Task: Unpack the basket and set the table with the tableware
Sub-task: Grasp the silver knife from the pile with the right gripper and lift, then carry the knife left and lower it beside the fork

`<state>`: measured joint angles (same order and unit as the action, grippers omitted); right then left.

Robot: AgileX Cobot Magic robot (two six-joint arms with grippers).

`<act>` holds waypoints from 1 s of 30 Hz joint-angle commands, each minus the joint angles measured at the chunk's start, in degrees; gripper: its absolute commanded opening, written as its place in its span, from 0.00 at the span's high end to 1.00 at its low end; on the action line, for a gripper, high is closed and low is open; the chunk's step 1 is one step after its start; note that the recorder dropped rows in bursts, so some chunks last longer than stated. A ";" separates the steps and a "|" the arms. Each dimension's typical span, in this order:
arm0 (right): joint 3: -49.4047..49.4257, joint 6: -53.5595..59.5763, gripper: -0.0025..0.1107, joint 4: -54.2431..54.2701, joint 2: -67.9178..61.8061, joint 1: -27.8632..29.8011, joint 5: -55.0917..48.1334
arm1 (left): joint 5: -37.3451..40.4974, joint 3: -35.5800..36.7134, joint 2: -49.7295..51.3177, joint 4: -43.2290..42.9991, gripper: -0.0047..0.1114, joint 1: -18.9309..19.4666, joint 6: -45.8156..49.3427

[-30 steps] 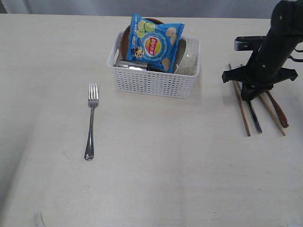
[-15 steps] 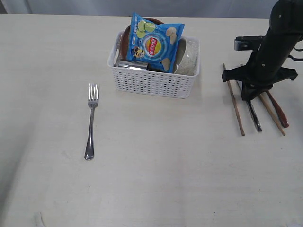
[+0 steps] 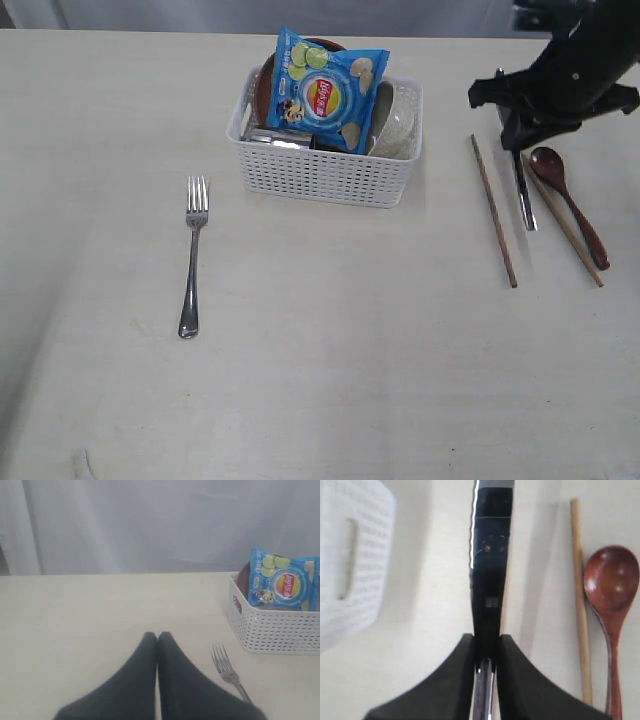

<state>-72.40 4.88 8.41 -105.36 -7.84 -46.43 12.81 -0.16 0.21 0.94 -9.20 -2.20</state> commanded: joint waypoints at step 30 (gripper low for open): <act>-37.15 -45.70 0.98 -4.54 -25.42 -48.82 2.97 | -0.61 0.16 -0.21 0.18 0.96 -0.06 0.02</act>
<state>-105.37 -36.41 8.42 -128.31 -56.35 -40.04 12.81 -0.16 0.21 0.94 -9.20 -2.20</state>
